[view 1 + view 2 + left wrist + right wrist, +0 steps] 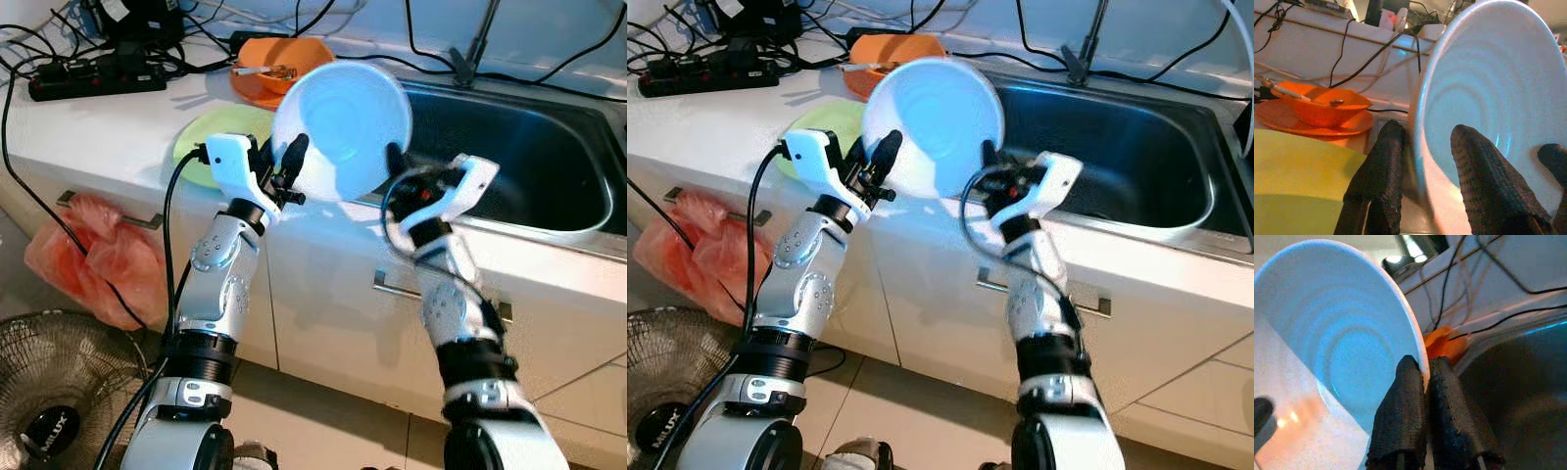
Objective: Kitchen organization
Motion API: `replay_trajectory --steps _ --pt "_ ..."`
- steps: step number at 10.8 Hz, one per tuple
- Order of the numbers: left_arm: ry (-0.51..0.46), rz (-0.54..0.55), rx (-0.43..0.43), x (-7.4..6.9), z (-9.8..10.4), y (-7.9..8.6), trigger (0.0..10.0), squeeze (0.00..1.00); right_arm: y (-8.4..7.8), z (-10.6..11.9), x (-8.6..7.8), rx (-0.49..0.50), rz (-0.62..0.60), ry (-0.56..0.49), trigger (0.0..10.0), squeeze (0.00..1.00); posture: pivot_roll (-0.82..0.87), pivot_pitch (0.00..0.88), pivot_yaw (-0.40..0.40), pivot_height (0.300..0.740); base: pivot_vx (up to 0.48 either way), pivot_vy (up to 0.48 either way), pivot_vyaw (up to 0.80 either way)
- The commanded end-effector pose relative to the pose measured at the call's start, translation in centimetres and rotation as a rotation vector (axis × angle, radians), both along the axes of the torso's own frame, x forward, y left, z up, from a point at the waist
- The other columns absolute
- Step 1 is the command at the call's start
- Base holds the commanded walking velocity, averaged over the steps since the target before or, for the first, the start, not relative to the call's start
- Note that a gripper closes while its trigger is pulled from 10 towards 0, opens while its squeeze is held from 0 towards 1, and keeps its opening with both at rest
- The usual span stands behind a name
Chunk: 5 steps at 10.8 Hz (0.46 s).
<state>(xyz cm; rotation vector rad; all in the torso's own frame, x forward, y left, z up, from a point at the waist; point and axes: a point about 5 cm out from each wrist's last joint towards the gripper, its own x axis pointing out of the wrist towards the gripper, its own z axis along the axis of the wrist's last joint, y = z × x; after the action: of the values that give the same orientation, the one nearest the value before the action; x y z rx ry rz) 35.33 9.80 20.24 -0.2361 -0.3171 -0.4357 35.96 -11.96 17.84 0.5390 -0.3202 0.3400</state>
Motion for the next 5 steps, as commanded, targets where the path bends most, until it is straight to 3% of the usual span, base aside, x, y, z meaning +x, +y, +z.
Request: replay_trajectory --steps 1,5 --pt "-0.003 0.003 0.017 0.06 0.01 -0.21 10.0 0.0 -0.62 1.06 0.3 0.02 -0.036 -0.036 0.0 0.0 0.2 0.035 -0.021 0.74 0.0 0.0 0.0" --pt "-0.005 0.022 0.007 0.16 0.11 0.0 10.0 0.0 -1.12 1.17 0.57 0.032 -0.076 -0.029 0.0 0.0 0.2 0.04 -0.022 0.74 0.0 0.0 0.0"
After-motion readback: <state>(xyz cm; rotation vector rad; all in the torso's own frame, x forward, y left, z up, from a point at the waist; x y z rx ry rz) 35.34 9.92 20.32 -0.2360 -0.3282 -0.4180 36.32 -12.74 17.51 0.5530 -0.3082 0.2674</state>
